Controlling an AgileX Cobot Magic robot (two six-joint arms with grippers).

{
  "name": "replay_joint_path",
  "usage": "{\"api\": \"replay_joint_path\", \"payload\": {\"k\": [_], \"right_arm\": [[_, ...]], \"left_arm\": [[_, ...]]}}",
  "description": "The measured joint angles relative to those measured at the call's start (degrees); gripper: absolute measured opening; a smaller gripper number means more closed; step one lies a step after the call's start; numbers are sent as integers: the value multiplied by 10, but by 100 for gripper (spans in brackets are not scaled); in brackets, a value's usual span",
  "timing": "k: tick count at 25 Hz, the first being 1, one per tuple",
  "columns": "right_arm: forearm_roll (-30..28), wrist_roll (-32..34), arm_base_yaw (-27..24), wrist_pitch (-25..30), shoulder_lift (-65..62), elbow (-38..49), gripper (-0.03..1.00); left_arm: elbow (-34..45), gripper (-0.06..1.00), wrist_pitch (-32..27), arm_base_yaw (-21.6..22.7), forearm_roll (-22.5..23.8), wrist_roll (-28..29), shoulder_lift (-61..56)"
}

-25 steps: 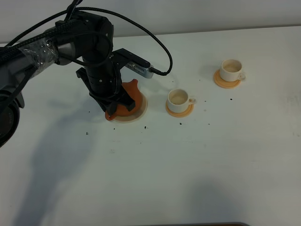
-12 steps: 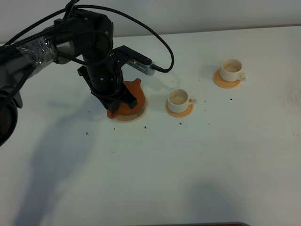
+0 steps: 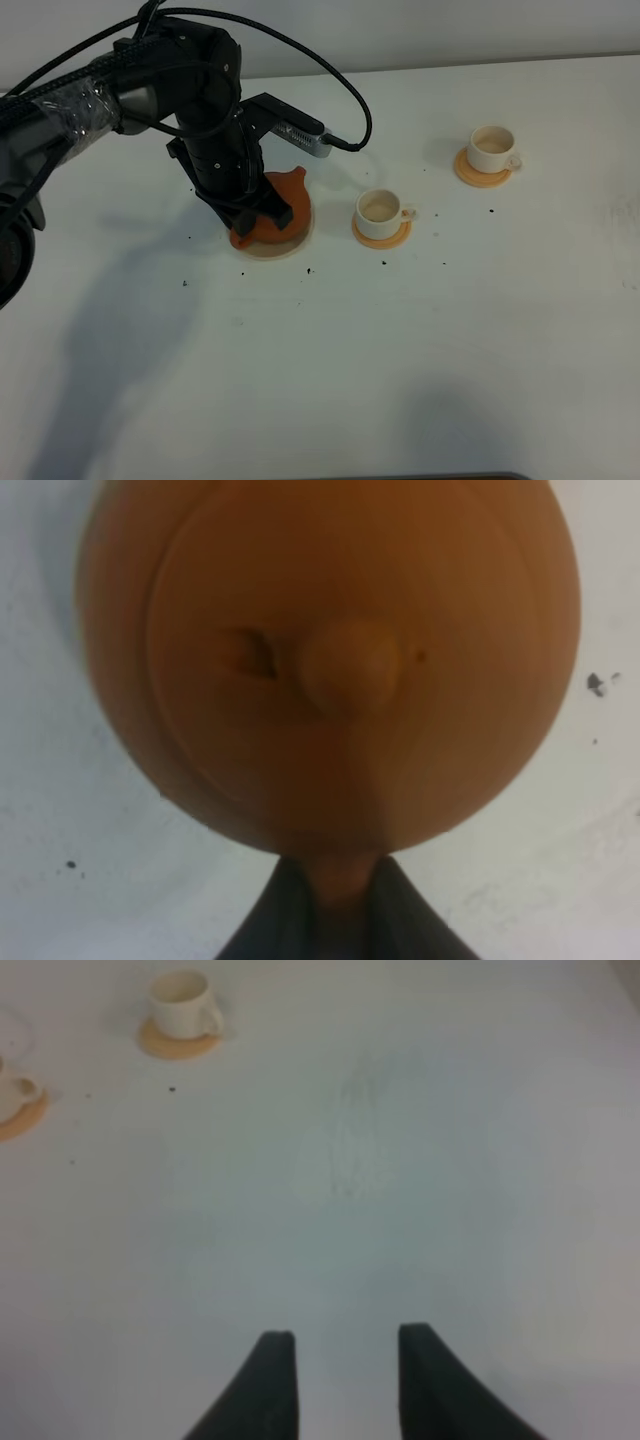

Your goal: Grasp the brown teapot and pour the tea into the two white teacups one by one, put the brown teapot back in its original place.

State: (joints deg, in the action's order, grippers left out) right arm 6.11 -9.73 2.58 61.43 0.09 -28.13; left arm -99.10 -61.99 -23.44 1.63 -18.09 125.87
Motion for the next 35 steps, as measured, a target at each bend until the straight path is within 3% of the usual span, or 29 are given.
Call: {"api": "replay_joint_path", "payload": {"k": [8,15,18,29,35], "right_arm": [[0,0,0,0,0,0,24],[0,0,0,0,0,0,24],[0,0,0,0,0,0,24],[0,0,0,0,0,0,24],[0,0,0,0,0,0,24]], "left_arm": [[0,11,6,0,9,-1,-21],[-2,11,74,-1,13,-41,-25],[-34,11,74,-3,12,-44,-22],[-337,11,-6,-26,24,-90,126],[-475,11,-20,-41,26,-117,223]]}}
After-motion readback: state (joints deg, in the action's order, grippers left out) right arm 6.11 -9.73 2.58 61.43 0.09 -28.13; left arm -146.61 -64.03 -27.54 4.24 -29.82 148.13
